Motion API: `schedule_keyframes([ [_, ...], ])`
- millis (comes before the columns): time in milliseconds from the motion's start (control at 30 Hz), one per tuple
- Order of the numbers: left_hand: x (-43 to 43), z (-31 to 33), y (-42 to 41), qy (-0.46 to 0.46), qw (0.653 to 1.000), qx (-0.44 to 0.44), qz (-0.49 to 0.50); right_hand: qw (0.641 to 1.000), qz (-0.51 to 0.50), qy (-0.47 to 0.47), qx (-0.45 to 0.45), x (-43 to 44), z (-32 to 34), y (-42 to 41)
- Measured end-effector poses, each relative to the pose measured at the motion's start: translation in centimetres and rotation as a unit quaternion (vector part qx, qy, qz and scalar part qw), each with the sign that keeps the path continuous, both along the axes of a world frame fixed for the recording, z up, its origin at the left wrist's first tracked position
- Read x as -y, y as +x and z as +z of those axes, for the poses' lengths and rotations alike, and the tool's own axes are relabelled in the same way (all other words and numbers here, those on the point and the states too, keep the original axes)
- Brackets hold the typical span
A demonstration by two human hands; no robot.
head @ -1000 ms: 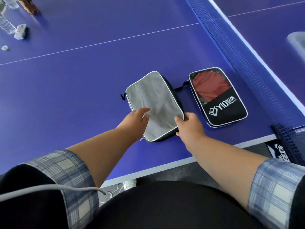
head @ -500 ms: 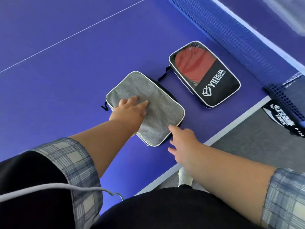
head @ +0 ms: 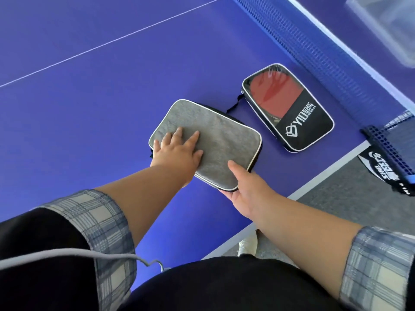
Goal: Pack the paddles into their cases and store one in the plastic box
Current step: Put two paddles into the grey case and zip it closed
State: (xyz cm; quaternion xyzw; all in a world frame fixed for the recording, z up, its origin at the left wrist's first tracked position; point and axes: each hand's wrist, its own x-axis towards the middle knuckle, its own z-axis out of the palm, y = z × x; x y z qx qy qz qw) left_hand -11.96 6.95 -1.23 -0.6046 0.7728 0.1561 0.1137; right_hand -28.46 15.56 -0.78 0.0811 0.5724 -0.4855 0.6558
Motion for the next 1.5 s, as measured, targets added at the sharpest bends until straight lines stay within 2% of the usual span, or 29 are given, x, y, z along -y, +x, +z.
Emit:
schedule_keyframes([
  [100, -1.5, 0.4, 1.1, -0.004, 1.0, 0.0, 0.028, 0.995, 0.081, -0.044, -0.029, 1.1, 0.0, -1.3],
  [267, -3.6, 0.9, 3.3, -0.042, 0.995, -0.039, 0.077, 0.967, 0.251, -0.03, -0.023, 2.3, -0.2, -2.6],
  [433, -2.8, -0.2, 3.5, -0.042, 0.995, -0.026, 0.091, 0.892, 0.447, -0.004, -0.067, 1.6, -1.5, -2.5],
  [567, -2.0, -1.7, 3.4, -0.011, 0.998, -0.003, 0.064, 0.871, 0.471, -0.004, -0.141, 0.3, -2.4, -2.6],
  [633, -1.8, -2.3, 3.6, -0.03, 0.998, 0.002, 0.06, 0.858, 0.475, -0.018, -0.195, -0.3, -2.3, -3.0],
  [767, -1.5, -2.8, 4.0, -0.061, 0.996, 0.0, 0.062, 0.765, 0.57, -0.051, -0.294, -2.8, -2.0, -4.0],
  [800, -1.4, -3.0, 4.1, -0.064, 0.996, 0.002, 0.061, 0.751, 0.575, -0.046, -0.32, -3.5, -2.1, -4.1],
  [933, -1.7, -3.5, 3.9, -0.072, 0.995, -0.009, 0.067, 0.754, 0.536, -0.025, -0.379, -4.6, -2.0, -3.2],
  [1000, -2.3, -3.7, 3.6, -0.083, 0.993, -0.036, 0.081, 0.755, 0.535, -0.01, -0.38, -4.8, -1.9, -2.6],
  [1133, -3.4, -3.7, 3.2, -0.11, 0.984, -0.071, 0.123, 0.854, 0.466, 0.043, -0.227, -5.6, -1.9, -1.2],
  [1200, -3.7, -3.2, 2.9, -0.125, 0.98, -0.097, 0.12, 0.873, 0.434, 0.056, -0.216, -5.9, -2.2, -0.7],
  [1267, -4.2, -2.8, 2.7, -0.127, 0.983, -0.116, 0.068, 0.87, 0.426, 0.05, -0.242, -6.0, -2.3, -0.5],
  [1300, -4.4, -2.8, 2.7, -0.121, 0.987, -0.104, 0.029, 0.852, 0.443, 0.037, -0.278, -6.1, -2.4, -0.6],
  [1333, -4.6, -2.8, 2.6, -0.112, 0.99, -0.083, -0.001, 0.813, 0.476, 0.016, -0.334, -6.3, -2.4, -0.7],
  [1367, -4.7, -2.9, 2.6, -0.104, 0.993, -0.059, -0.013, 0.754, 0.517, -0.014, -0.404, -6.4, -2.4, -0.9],
  [1433, -4.7, -3.2, 2.7, -0.094, 0.995, -0.022, -0.008, 0.614, 0.58, -0.074, -0.531, -6.9, -2.8, -1.4],
  [1500, -4.8, -3.3, 2.5, -0.091, 0.996, -0.006, -0.008, 0.513, 0.608, -0.119, -0.594, -7.4, -3.0, -2.1],
])
